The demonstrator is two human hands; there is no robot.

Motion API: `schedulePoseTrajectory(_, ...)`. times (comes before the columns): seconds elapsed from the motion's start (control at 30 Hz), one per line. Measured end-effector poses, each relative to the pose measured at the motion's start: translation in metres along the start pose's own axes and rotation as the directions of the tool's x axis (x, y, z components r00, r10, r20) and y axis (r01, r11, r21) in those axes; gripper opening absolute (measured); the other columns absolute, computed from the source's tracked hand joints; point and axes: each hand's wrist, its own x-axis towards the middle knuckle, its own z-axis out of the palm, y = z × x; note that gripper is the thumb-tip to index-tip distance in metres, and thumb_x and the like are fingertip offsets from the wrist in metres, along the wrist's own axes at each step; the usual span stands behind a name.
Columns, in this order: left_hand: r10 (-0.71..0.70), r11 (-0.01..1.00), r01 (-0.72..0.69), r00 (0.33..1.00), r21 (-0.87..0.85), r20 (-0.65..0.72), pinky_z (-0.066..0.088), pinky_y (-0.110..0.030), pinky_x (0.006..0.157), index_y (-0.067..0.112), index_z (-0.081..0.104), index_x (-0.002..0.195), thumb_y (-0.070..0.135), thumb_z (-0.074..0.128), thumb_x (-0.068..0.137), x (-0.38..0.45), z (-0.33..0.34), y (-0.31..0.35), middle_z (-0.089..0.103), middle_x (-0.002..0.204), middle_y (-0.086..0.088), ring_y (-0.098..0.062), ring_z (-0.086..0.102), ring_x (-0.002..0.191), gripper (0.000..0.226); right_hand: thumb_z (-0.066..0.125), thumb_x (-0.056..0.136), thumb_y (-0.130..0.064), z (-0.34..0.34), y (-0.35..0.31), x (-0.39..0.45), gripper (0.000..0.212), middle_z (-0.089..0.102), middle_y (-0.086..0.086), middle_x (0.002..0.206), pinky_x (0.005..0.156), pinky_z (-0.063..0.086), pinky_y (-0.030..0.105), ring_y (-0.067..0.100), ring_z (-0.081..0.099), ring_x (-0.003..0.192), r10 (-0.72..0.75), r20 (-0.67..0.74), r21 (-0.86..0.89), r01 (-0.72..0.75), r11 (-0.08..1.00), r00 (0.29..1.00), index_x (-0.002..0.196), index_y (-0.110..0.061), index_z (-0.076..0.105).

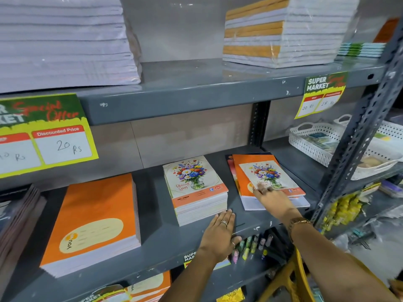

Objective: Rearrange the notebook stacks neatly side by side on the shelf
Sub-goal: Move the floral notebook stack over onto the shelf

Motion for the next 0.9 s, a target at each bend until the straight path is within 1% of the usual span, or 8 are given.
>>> schedulePoseTrajectory(0.13, -0.017, 1.000, 0.017, 1.000, -0.004, 0.014, -0.003, -0.031, 0.121, 0.009, 0.002, 0.151, 0.040, 0.029, 0.100, -0.013, -0.003, -0.008, -0.002, 0.161, -0.007, -0.019, -0.003, 0.149, 0.065, 0.053, 0.078, 0.008, -0.017, -0.006, -0.006, 0.068, 0.047, 0.018, 0.138, 0.075, 0.056, 0.037, 0.031, 0.060, 0.110, 0.116, -0.121, 0.053, -0.110, 0.992, 0.986, 0.138, -0.012, 0.028)
schedulePoseTrajectory(0.23, -0.030, 1.000, 0.029, 0.999, 0.008, 0.028, -0.004, -0.031, 0.121, 0.010, 0.001, 0.151, 0.040, 0.028, 0.100, -0.023, -0.004, -0.016, -0.002, 0.161, -0.006, -0.019, -0.003, 0.149, 0.064, 0.077, 0.051, 0.009, -0.044, -0.014, -0.014, 0.074, 0.072, 0.023, 0.086, 0.044, 0.054, 0.028, 0.030, 0.072, 0.069, 0.241, -0.239, 0.125, -0.217, 0.968, 0.941, 0.121, 0.004, 0.054)
schedulePoseTrajectory(0.33, -0.054, 0.998, 0.053, 0.998, 0.018, 0.034, -0.004, -0.033, 0.122, 0.010, 0.001, 0.151, 0.041, 0.027, 0.100, -0.036, -0.003, -0.024, -0.003, 0.161, -0.005, -0.019, -0.004, 0.149, 0.065, 0.071, 0.058, 0.014, -0.072, -0.023, -0.019, 0.052, 0.070, 0.026, 0.069, 0.047, 0.056, 0.036, 0.036, 0.070, 0.060, 0.344, -0.262, 0.319, -0.256, 0.913, 0.902, 0.108, 0.008, 0.061)
schedulePoseTrajectory(0.43, -0.076, 0.996, 0.074, 0.997, 0.040, 0.033, -0.005, -0.035, 0.121, 0.011, 0.001, 0.151, 0.041, 0.025, 0.100, -0.047, -0.001, -0.032, -0.003, 0.161, -0.004, -0.018, -0.005, 0.148, 0.064, 0.078, 0.040, 0.017, -0.097, -0.035, -0.023, 0.048, 0.063, 0.020, 0.046, 0.033, 0.048, 0.028, 0.031, 0.061, 0.036, 0.431, -0.398, 0.412, -0.262, 0.872, 0.810, 0.086, 0.005, 0.069)
schedulePoseTrajectory(0.5, -0.094, 0.995, 0.092, 0.995, 0.042, 0.035, -0.005, -0.036, 0.121, 0.012, 0.001, 0.151, 0.043, 0.025, 0.100, -0.057, -0.001, -0.036, -0.003, 0.161, -0.004, -0.018, -0.005, 0.148, 0.064, 0.075, 0.045, 0.018, -0.110, -0.046, -0.025, 0.045, 0.063, 0.020, 0.048, 0.035, 0.048, 0.030, 0.031, 0.062, 0.038, 0.461, -0.411, 0.483, -0.241, 0.842, 0.787, 0.088, 0.005, 0.068)
schedulePoseTrajectory(0.6, -0.133, 0.991, 0.132, 0.991, 0.023, 0.034, -0.006, -0.034, 0.121, 0.014, 0.000, 0.151, 0.044, 0.025, 0.100, -0.073, -0.002, -0.043, -0.004, 0.161, -0.002, -0.017, -0.006, 0.148, 0.064, 0.079, 0.042, 0.015, -0.128, -0.062, -0.027, 0.039, 0.065, 0.016, 0.047, 0.034, 0.048, 0.026, 0.028, 0.062, 0.037, 0.455, -0.558, 0.489, -0.168, 0.856, 0.694, 0.076, 0.001, 0.069)
schedulePoseTrajectory(0.73, -0.160, 0.986, 0.159, 0.987, 0.042, 0.021, -0.005, -0.034, 0.121, 0.014, 0.000, 0.151, 0.042, 0.025, 0.101, -0.098, -0.005, -0.052, -0.003, 0.161, -0.002, -0.017, -0.005, 0.148, 0.063, 0.076, 0.048, 0.012, -0.149, -0.088, -0.030, 0.036, 0.074, 0.013, 0.066, 0.040, 0.052, 0.024, 0.024, 0.072, 0.057, 0.331, -0.698, 0.398, -0.041, 0.917, 0.635, 0.081, -0.003, 0.071)
schedulePoseTrajectory(0.9, -0.210, 0.977, 0.210, 0.977, 0.027, 0.028, -0.005, -0.034, 0.120, 0.016, -0.001, 0.151, 0.042, 0.027, 0.100, -0.122, -0.008, -0.059, -0.004, 0.161, 0.001, -0.017, -0.004, 0.149, 0.064, 0.086, 0.036, 0.006, -0.161, -0.126, -0.032, 0.047, 0.077, 0.011, 0.075, 0.053, 0.059, 0.027, 0.022, 0.074, 0.069, 0.155, -0.801, 0.271, 0.119, 0.955, 0.578, 0.079, -0.004, 0.074)
